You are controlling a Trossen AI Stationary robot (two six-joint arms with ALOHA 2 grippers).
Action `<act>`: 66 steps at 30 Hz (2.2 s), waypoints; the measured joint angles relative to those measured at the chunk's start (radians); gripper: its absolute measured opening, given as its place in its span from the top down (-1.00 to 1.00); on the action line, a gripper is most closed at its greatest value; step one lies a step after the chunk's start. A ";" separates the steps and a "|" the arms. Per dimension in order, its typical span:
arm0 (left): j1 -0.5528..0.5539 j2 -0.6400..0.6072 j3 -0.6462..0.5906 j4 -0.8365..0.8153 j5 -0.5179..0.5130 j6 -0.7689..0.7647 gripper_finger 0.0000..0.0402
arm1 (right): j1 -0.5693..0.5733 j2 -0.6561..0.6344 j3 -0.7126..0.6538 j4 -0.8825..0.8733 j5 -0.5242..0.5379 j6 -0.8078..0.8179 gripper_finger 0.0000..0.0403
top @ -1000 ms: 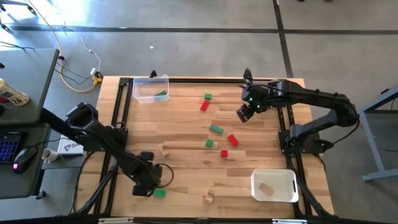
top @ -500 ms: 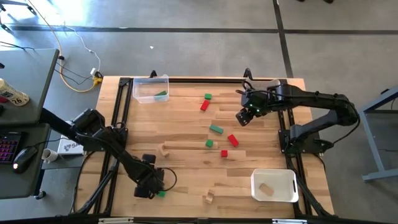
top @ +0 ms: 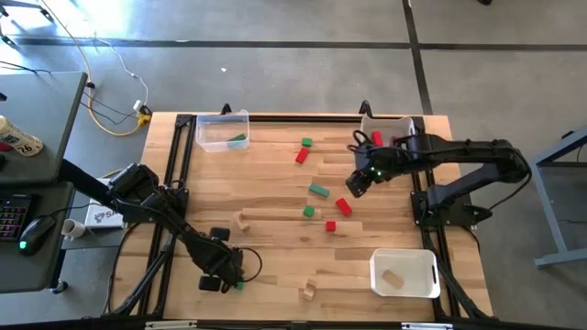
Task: Sort & place blocks by color
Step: Put the brown block into the white bin
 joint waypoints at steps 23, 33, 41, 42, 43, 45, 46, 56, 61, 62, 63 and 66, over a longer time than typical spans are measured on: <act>0.099 -0.220 0.037 0.236 -0.112 -0.063 0.52 | 0.308 0.002 0.000 0.595 -0.005 -0.382 -0.05; 0.218 -0.306 0.039 0.598 -0.005 -0.057 0.52 | 0.372 0.051 0.000 0.774 -0.065 -0.665 -0.05; 0.333 -0.306 0.040 0.822 0.231 -0.095 0.52 | 0.369 0.118 0.000 0.791 -0.131 -0.736 -0.05; 0.348 -0.306 0.040 0.836 0.255 -0.107 0.52 | 0.369 0.125 0.000 0.795 -0.135 -0.741 -0.05; 0.361 -0.306 0.040 0.849 0.277 -0.120 0.52 | 0.369 0.131 0.000 0.794 -0.134 -0.747 -0.05; 0.389 -0.306 0.040 0.871 0.327 -0.146 0.52 | 0.367 0.147 0.000 0.802 -0.135 -0.750 -0.05; 0.400 -0.306 0.040 0.883 0.353 -0.160 0.52 | 0.365 0.153 0.000 0.801 -0.135 -0.756 -0.05; 0.506 -0.306 0.040 0.969 0.607 -0.284 0.52 | 0.340 0.198 0.000 0.928 -0.143 -0.861 -0.05; 0.549 -0.306 0.040 1.009 0.705 -0.343 0.52 | 0.316 0.200 0.000 0.957 -0.213 -0.861 -0.05; 0.557 -0.306 0.040 1.018 0.726 -0.356 0.52 | 0.311 0.200 0.000 0.959 -0.216 -0.861 -0.05; 0.565 -0.306 0.040 1.028 0.743 -0.374 0.52 | 0.306 0.200 0.000 0.961 -0.217 -0.866 -0.05; 0.583 -0.306 0.040 1.067 0.788 -0.425 0.52 | 0.294 0.200 0.000 0.963 -0.218 -0.899 -0.05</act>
